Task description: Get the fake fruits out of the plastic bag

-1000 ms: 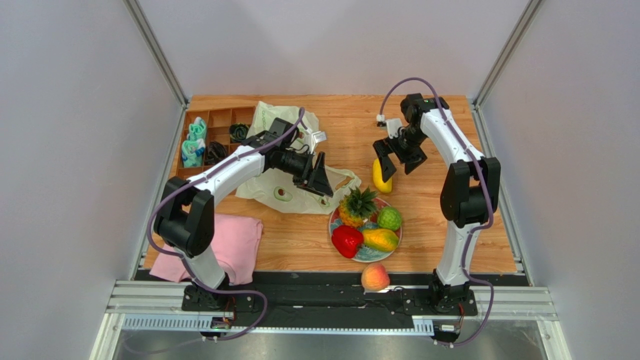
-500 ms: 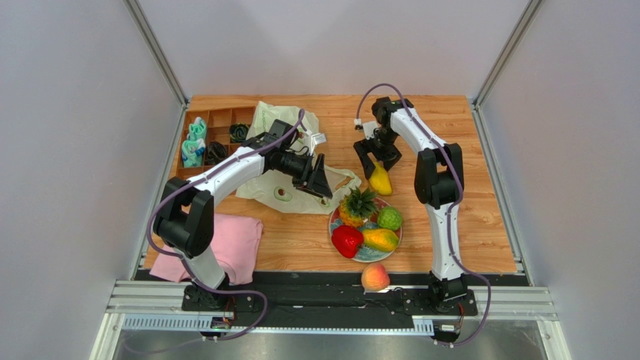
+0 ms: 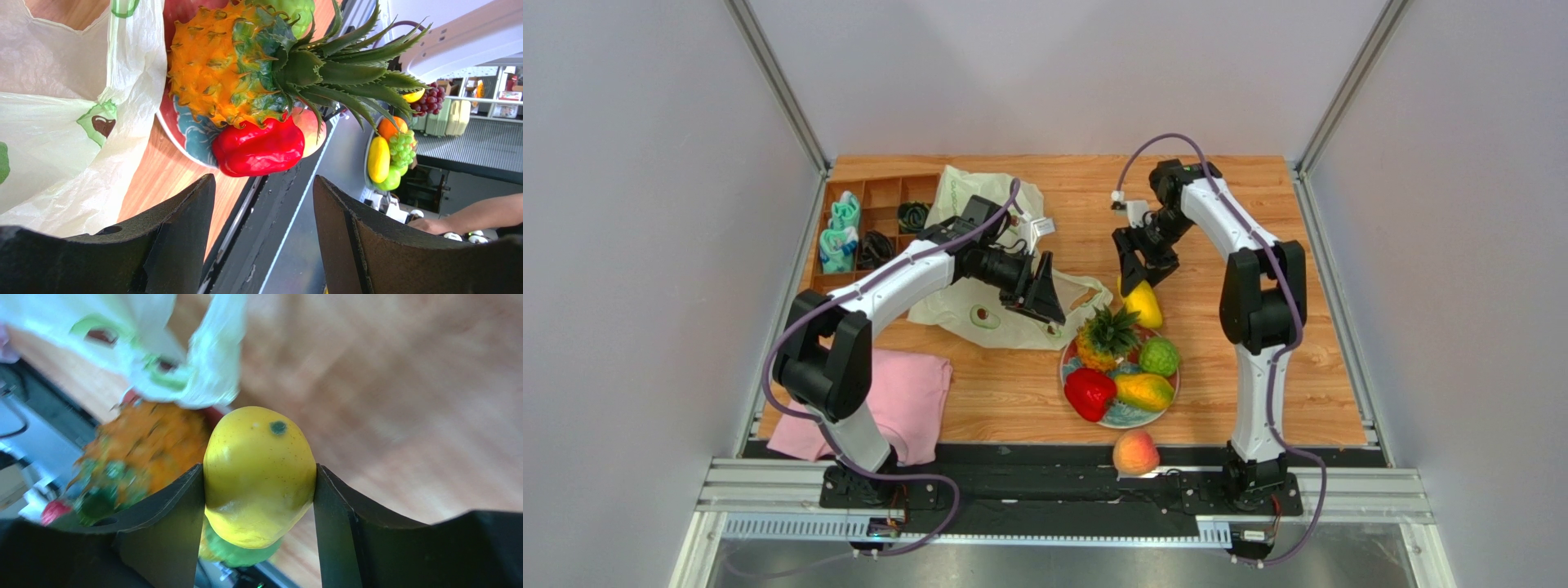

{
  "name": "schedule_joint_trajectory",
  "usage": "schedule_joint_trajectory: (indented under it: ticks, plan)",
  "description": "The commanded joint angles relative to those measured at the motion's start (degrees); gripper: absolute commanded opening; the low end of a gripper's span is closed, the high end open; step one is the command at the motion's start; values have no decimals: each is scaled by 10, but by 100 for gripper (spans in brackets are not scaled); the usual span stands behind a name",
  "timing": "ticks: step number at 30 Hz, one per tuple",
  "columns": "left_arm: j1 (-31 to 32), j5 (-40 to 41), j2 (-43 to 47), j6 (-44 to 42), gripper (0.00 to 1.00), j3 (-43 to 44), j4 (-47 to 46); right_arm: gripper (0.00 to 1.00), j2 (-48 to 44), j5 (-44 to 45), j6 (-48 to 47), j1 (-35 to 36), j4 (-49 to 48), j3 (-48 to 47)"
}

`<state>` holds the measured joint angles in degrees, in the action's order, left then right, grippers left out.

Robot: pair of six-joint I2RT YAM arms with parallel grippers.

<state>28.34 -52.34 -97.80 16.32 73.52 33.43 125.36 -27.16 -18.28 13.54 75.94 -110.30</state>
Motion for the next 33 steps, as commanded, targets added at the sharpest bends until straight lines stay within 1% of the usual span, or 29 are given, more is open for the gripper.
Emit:
schedule_joint_trajectory:
  ticks: [1, 4, 9, 15, 18, 21, 22, 24, 27, 28, 31, 33]
  plan:
    - [-3, -7, 24, -9, 68, 6, -8, 38, -57, -76, -3, 11, 18, 61]
    - [-3, -6, 26, -10, 68, 5, -7, 36, -65, -85, -2, 14, 18, 84]
    - [-3, -5, 25, -10, 68, 2, -9, 40, -62, -81, 15, 16, 6, 112]
    - [-3, -5, 22, -9, 68, 5, -10, 45, -43, -69, 27, 18, -5, 112]
    - [-3, -5, 18, -8, 68, 4, -11, 50, -37, -65, 33, 17, -7, 114]
    - [-3, -6, 12, -5, 68, 7, -13, 62, -40, -52, 33, 17, -8, 121]
    - [-3, -7, 10, -4, 68, 8, -13, 67, -40, -48, 33, 17, -8, 123]
    - [-3, -8, 6, -3, 68, 9, -15, 70, -41, -46, 32, 17, -5, 125]
    - [-3, -11, 2, 0, 68, 10, -17, 82, -42, -44, 33, 17, -7, 127]
    - [-3, -14, 3, 0, 68, 11, -18, 91, -43, -43, 33, 17, -6, 128]
    - [-3, -15, 2, 2, 68, 9, -21, 98, -46, -40, 32, 16, -7, 126]
    - [-3, -15, 2, 4, 68, 9, -21, 98, -49, -41, 31, 14, -7, 122]
